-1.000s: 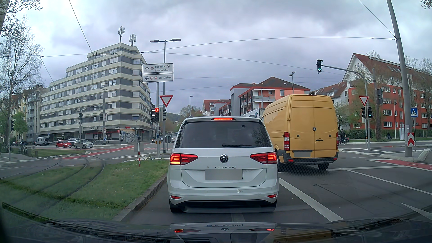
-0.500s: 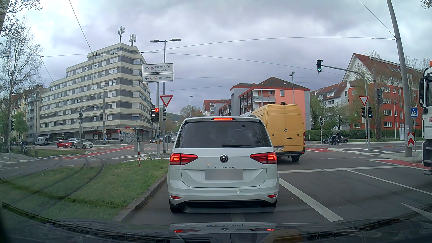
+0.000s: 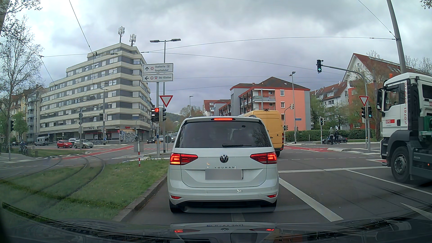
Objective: Follow the waypoints while adhering to traffic rules and regulations
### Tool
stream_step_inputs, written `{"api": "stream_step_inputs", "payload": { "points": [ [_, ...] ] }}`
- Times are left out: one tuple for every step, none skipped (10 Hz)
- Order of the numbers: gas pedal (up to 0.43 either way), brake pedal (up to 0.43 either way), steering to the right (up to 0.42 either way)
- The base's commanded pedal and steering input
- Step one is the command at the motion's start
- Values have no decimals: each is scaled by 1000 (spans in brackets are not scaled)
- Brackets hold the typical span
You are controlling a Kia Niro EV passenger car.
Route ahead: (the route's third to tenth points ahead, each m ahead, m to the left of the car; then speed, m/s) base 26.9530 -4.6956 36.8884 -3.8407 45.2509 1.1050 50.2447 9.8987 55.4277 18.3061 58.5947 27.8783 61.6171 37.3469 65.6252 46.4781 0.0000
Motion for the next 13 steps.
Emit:
{"api": "stream_step_inputs", "payload": {
  "points": [
    [0,244,-25],
    [0,244,-26],
    [0,244,-26],
    [0,244,-25],
    [0,244,-25],
    [0,244,-25],
    [0,244,-26],
    [0,244,-25],
    [0,244,-25],
    [0,244,-25],
    [0,244,-26],
    [0,244,-25],
    [0,244,-25]
  ]
}}
